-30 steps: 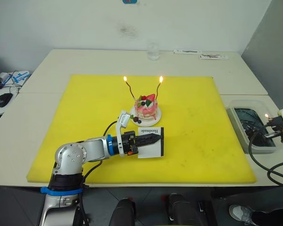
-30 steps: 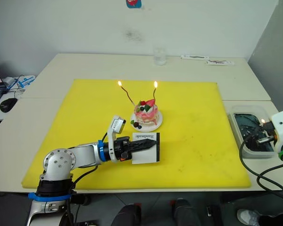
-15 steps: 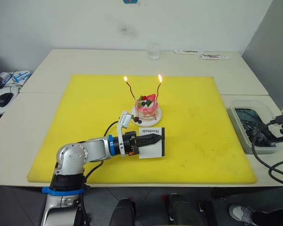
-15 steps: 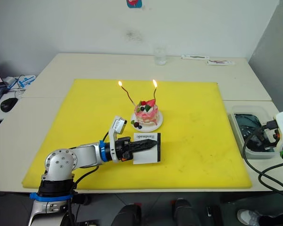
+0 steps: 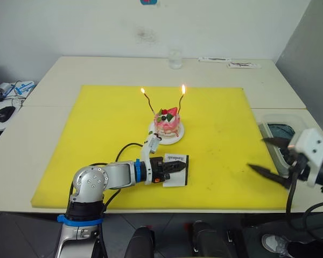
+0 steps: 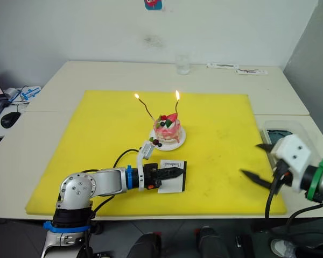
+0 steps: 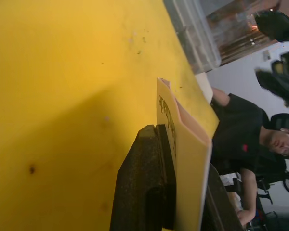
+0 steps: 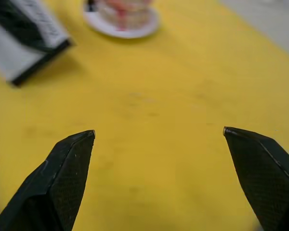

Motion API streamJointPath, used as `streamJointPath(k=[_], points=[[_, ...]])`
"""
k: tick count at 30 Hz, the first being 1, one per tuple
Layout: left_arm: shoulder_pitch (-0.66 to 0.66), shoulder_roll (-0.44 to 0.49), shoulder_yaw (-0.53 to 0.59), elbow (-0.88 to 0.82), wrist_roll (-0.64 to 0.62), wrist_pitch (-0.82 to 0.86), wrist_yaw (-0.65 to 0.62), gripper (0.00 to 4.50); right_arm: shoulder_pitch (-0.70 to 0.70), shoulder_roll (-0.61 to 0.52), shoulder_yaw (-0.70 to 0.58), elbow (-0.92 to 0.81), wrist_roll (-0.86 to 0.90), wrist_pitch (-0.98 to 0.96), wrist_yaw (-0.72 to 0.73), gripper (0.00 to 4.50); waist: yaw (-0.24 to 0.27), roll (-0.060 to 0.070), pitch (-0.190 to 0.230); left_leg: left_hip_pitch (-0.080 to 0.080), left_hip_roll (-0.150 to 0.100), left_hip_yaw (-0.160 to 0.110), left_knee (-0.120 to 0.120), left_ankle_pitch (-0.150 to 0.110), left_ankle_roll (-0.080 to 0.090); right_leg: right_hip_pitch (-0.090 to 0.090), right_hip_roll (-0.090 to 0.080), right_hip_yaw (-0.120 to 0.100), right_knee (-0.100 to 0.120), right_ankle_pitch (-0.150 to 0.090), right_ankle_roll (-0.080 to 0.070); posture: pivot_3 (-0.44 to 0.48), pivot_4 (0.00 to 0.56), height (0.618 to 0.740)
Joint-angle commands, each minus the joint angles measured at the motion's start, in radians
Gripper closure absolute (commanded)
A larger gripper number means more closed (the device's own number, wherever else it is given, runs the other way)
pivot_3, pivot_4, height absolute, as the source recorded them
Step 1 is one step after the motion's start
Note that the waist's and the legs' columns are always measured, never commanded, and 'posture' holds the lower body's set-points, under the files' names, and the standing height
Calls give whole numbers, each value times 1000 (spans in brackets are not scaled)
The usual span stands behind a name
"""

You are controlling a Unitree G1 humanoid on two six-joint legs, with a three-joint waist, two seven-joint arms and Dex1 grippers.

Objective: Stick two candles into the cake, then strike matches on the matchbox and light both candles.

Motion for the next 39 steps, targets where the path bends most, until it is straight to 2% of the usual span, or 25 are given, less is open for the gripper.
streamJointPath(k=[1, 5, 13, 19, 23, 26, 30, 33, 37, 39], points=[[-17, 4, -32, -25, 38, -8, -10, 3919, -51, -26, 64, -40, 52, 24, 2, 0, 1, 0, 0, 0, 0, 0, 0, 0, 0, 0, 0, 0, 0, 0, 0, 0, 150, 740], [-40, 40, -47, -54, 80, -29, -45, 2797, -107, -23, 140, -32, 49, 25, -26, 0, 1, 0, 0, 0, 0, 0, 0, 0, 0, 0, 0, 0, 0, 0, 0, 0, 150, 740], [-51, 177, -92, -172, 179, -99, -148, 63, -110, -17, 217, -9, 14, -32, -31, 0, 2, 0, 0, -1, 0, 0, -2, 0, 0, -1, 0, 0, -1, -1, -1, 0, 150, 740], [-59, 217, -90, -203, 212, -123, -190, 27, -116, -13, 251, 7, -16, -78, -34, 0, 1, -1, 0, -1, 0, 0, -1, 0, 0, -1, 0, 0, -1, -1, -1, 0, 150, 740], [-27, 356, -80, -257, 291, -219, -292, 27, -145, -8, 255, 23, -21, -121, -24, 0, -3, -1, 1, -1, 0, 0, -1, 0, 0, -2, 0, 0, 0, -1, -1, 0, 150, 740], [12, 421, -74, -269, 344, -304, -351, 27, -154, -8, 252, 33, -4, -138, 0, 0, 0, -1, 1, 0, 0, 0, -2, 0, 0, -1, 0, 0, -1, -1, -2, 0, 150, 740], [133, 596, -58, -267, 538, -580, -520, 27, -195, -20, 233, 62, 18, -140, 18, 0, -1, -3, 2, -2, 1, 1, -2, 0, 0, -2, -1, 0, -2, -1, -2, 0, 150, 740], [234, 682, -1, -217, 664, -787, -596, 27, -237, -49, 200, 92, 47, -123, 47, 0, 1, -2, 2, -1, 1, 2, -3, 0, 0, -3, -1, 0, -1, -2, -2, 0, 150, 740], [391, 725, 128, -216, 683, -877, -681, 27, -274, -92, 157, 142, 69, -135, 92, 0, 2, -2, 3, -2, 2, 3, -2, 0, 0, -3, -1, 0, -2, -2, -3, 0, 150, 740], [443, 709, 179, -208, 724, -943, -670, 27, -290, -111, 137, 187, 43, -184, 121, 0, 3, -3, 3, -1, 2, 4, -3, 0, 0, -3, -2, 0, -2, -2, -3, 0, 150, 740]])
